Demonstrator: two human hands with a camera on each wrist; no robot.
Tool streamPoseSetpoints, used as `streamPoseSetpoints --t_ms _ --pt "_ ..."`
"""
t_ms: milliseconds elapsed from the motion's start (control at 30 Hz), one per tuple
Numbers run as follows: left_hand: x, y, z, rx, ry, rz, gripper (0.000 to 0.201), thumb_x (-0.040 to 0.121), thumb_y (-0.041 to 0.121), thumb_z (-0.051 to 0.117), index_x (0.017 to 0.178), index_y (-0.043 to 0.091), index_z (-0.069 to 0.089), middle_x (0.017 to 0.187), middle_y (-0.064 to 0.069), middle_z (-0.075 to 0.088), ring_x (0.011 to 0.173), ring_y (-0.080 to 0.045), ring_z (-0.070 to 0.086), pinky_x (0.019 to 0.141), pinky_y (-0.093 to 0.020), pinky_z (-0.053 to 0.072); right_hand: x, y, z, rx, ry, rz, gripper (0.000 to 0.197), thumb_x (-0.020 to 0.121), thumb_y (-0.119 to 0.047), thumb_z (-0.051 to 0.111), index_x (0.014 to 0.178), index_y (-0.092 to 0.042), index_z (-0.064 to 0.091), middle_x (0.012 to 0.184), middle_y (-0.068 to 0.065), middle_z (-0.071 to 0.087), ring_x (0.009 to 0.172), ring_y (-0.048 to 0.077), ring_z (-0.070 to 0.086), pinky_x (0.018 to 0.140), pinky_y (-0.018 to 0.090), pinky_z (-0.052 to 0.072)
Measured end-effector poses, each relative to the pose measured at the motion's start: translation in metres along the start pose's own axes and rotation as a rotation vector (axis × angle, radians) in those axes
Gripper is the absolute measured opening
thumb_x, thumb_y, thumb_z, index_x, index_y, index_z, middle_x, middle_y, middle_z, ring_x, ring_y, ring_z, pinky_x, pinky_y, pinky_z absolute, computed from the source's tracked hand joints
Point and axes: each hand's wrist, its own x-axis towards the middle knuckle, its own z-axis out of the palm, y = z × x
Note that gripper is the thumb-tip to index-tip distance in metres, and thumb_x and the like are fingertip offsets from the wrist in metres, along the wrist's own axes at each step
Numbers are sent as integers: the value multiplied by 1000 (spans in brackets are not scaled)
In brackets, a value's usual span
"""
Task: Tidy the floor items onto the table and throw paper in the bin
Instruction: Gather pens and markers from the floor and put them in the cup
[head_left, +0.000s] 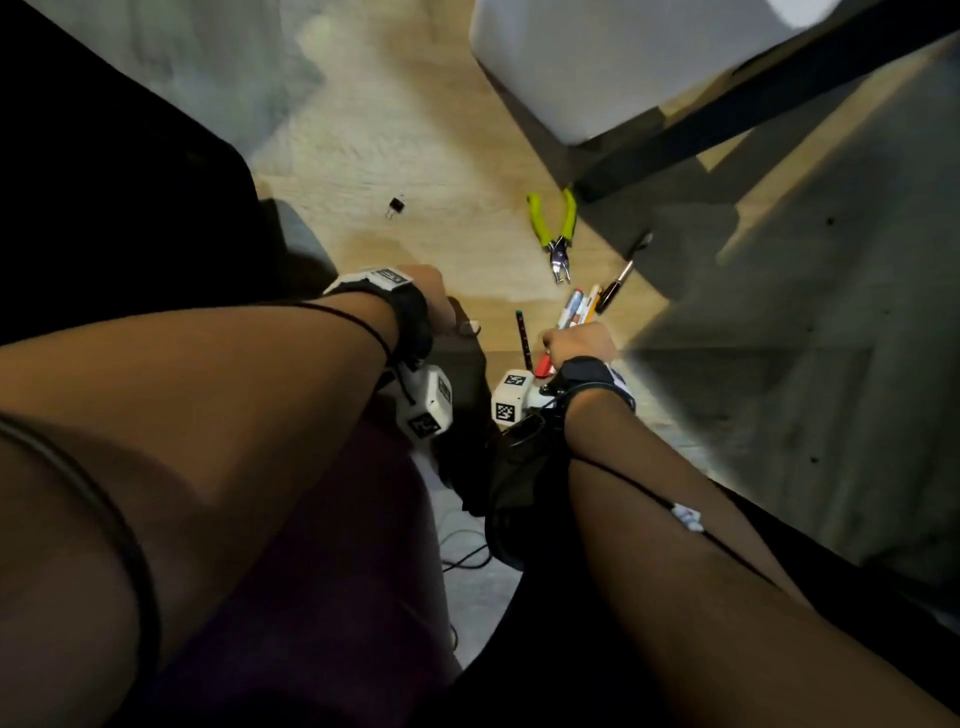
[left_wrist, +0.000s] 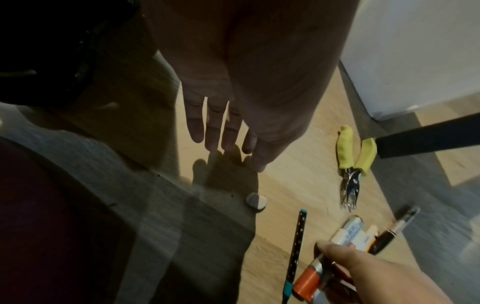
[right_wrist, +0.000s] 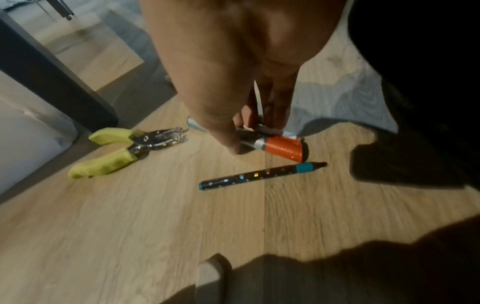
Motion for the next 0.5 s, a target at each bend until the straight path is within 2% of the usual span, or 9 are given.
streamPoseSetpoints --t_ms 67,133,200,267,300,333,400,500 --pt "8 -6 -1 -6 30 -16 32 82 34 66 57 15 56 53 -4 51 51 -24 48 52 -30 39 2 -3 8 25 53 3 37 84 -34 78 112 -11 74 113 12 77 105 32 74 81 37 59" --pt "10 -5 -1 -14 61 -22 26 83 30 66 65 12 60 61 -5 55 56 -26 51 52 -30 40 3 -8 14 40 76 -13 32 86 -32 75 110 -11 73 111 13 76 103 32 74 84 38 60" --pt "9 1 2 -12 75 16 18 86 26 68 89 8 65 78 -6 59 71 -28 58 59 -32 44 5 -11 18 66 106 -37 36 84 -31 74 114 -11 70 115 13 70 99 31 71 83 36 58" --pt "8 10 12 17 73 96 33 88 28 72 114 10 61 100 -8 60 92 -33 61 73 -37 51 5 -14 21 103 104 -40 45 83 -27 74 123 -10 62 119 14 65 102 33 70 87 38 59" --pt "9 14 20 41 74 139 42 88 30 73 123 13 58 110 -11 59 96 -35 62 79 -40 53 6 -15 22 115 93 -37 47 83 -24 75 124 -11 58 120 15 67 104 34 71 89 41 60" --pt "10 19 29 72 74 173 46 88 31 73 128 16 55 117 -14 56 93 -38 62 81 -42 55 7 -15 24 120 78 -33 46 84 -22 74 125 -11 55 120 16 69 105 36 71 89 42 61" --pt "12 25 44 150 68 234 49 90 27 70 135 22 52 123 -17 48 90 -41 62 81 -44 57 7 -17 26 113 64 -35 46 88 -19 74 127 -10 52 122 17 69 107 37 70 86 38 58" --pt "13 28 55 250 25 270 45 97 28 63 140 23 50 131 -17 40 107 -42 58 93 -46 52 7 -20 30 142 51 -32 46 90 -17 74 130 -7 52 126 17 67 114 36 68 76 32 46"
